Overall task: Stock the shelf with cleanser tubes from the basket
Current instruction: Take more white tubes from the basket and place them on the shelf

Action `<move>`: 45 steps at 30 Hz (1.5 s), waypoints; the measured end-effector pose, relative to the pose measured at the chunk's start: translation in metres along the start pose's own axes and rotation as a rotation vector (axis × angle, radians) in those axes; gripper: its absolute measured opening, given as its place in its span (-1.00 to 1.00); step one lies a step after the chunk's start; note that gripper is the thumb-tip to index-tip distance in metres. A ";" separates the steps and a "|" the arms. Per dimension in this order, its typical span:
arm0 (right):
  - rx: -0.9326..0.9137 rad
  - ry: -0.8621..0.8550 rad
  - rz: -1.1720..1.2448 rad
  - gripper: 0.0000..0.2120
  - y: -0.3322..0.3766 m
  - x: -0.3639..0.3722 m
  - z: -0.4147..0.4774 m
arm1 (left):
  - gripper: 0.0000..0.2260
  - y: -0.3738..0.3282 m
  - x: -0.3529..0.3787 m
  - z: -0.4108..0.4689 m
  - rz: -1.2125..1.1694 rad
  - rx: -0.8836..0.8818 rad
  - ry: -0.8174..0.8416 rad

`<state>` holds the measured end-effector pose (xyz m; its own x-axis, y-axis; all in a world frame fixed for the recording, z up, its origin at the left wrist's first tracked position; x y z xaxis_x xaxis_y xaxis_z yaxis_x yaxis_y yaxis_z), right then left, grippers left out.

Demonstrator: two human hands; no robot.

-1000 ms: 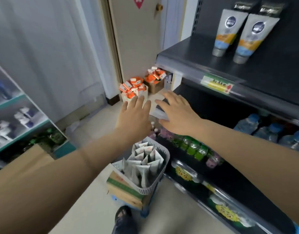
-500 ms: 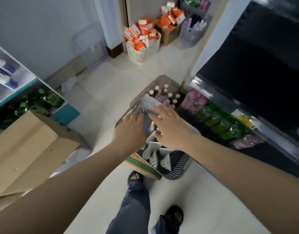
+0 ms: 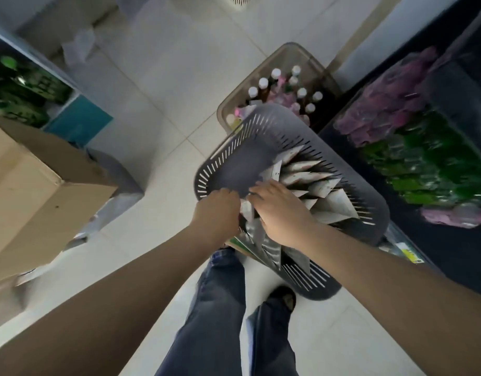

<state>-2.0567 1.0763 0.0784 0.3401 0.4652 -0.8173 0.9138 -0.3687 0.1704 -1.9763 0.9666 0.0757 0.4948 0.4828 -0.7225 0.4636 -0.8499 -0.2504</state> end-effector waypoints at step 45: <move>-0.015 -0.064 -0.051 -0.78 -0.008 0.033 0.054 | -0.76 0.013 -0.006 0.057 0.242 0.034 0.013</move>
<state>-2.0647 1.0513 0.0203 0.2782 0.4305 -0.8587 0.9331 -0.3331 0.1353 -2.0153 0.9406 0.0402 0.5983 0.2666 -0.7556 0.3050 -0.9478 -0.0929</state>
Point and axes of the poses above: each hand's wrist, its own z-axis towards the middle knuckle, its own x-axis out of the palm, y = z × x, the point moved 1 cm from there along z, towards the middle knuckle, and after that the axes turned 2 degrees about x, right-handed, at the moved point
